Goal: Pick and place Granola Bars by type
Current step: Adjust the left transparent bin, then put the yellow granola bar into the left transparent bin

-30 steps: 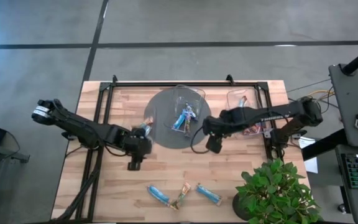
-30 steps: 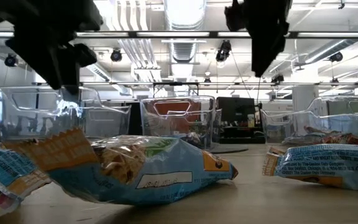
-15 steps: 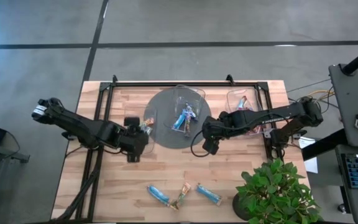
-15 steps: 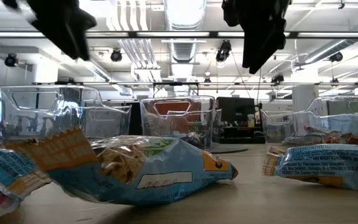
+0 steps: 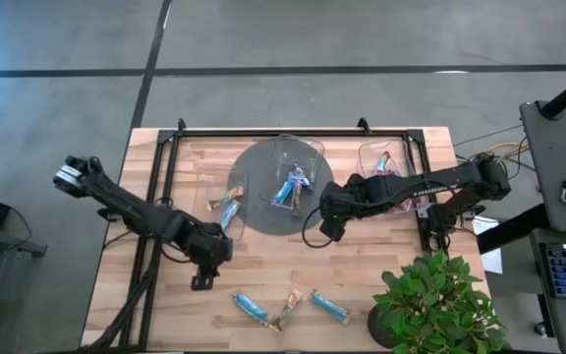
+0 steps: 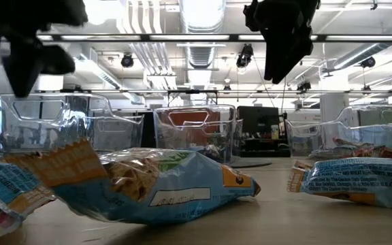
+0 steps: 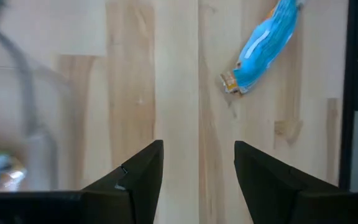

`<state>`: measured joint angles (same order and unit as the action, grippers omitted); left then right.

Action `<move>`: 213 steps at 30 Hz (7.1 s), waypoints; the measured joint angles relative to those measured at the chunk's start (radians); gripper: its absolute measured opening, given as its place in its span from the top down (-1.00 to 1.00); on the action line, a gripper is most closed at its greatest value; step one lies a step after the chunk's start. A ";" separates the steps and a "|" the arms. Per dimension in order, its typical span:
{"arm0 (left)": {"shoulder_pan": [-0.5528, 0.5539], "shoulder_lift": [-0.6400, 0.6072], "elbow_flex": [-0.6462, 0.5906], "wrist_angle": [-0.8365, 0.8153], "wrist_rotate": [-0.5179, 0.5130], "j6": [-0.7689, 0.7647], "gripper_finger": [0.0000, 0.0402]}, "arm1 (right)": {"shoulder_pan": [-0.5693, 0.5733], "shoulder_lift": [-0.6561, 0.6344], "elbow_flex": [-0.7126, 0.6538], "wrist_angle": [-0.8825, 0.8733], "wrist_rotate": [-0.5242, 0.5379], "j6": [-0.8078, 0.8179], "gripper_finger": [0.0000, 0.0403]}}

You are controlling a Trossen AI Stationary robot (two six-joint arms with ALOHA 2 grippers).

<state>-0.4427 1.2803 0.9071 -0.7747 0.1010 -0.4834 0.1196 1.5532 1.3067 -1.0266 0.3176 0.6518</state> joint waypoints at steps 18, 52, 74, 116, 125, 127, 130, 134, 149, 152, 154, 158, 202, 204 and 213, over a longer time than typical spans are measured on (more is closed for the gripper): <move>0.070 0.001 -0.084 0.053 -0.616 0.029 0.11 | 0.002 0.000 -0.001 0.014 -0.001 0.049 -0.14; -0.188 0.265 -0.036 0.623 -0.192 0.225 0.11 | 0.024 0.001 -0.004 0.014 -0.011 0.074 -0.12; -0.197 0.428 -0.042 0.608 -0.171 0.242 0.12 | 0.024 0.001 -0.022 0.011 -0.011 0.051 -0.12; 0.197 -0.428 -0.178 -0.173 -1.019 -1.255 0.81 | 0.023 0.001 -0.018 0.099 0.088 0.053 -0.12; 0.530 -0.450 -0.472 0.469 -0.662 -0.812 0.76 | 0.024 0.001 -0.018 0.099 0.105 0.121 -0.12; 0.558 -0.448 -0.482 0.468 -0.660 -0.795 0.66 | 0.024 0.001 -0.018 0.098 0.104 0.140 -0.12; 0.567 -0.456 -0.484 0.464 -0.658 -0.751 0.46 | 0.024 0.001 -0.018 0.097 0.096 0.157 -0.12; 0.567 -0.466 -0.442 0.455 -0.600 -0.674 0.22 | 0.024 0.001 -0.018 0.096 0.050 0.154 -0.12; 0.512 -0.495 -0.111 0.445 -0.367 -0.347 0.12 | 0.036 0.013 -0.018 0.094 -0.263 0.045 -0.12; 0.501 -0.495 -0.082 0.445 -0.347 -0.351 0.12 | 0.059 0.028 -0.020 0.092 -0.302 0.043 -0.12; 0.491 -0.495 -0.070 0.445 -0.342 -0.355 0.12 | 0.079 0.037 -0.025 0.092 -0.319 0.033 -0.12; 0.473 -0.494 -0.065 0.449 -0.327 -0.369 0.12 | 0.121 0.077 -0.033 0.091 -0.336 0.034 -0.12; 0.289 -0.426 -0.166 0.428 -0.327 -0.416 0.12 | 0.400 0.441 -0.001 0.432 -0.310 0.363 -0.12; 0.289 -0.428 -0.172 0.433 -0.321 -0.416 0.12 | 0.399 0.450 0.000 0.437 -0.311 0.365 -0.12; 0.289 -0.429 -0.176 0.431 -0.302 -0.409 0.12 | 0.393 0.465 0.002 0.433 -0.310 0.407 0.01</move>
<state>-0.1535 0.8509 0.7315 -0.3435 -0.2012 -0.8927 0.5123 2.0179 1.3090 -0.5936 0.0079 1.0589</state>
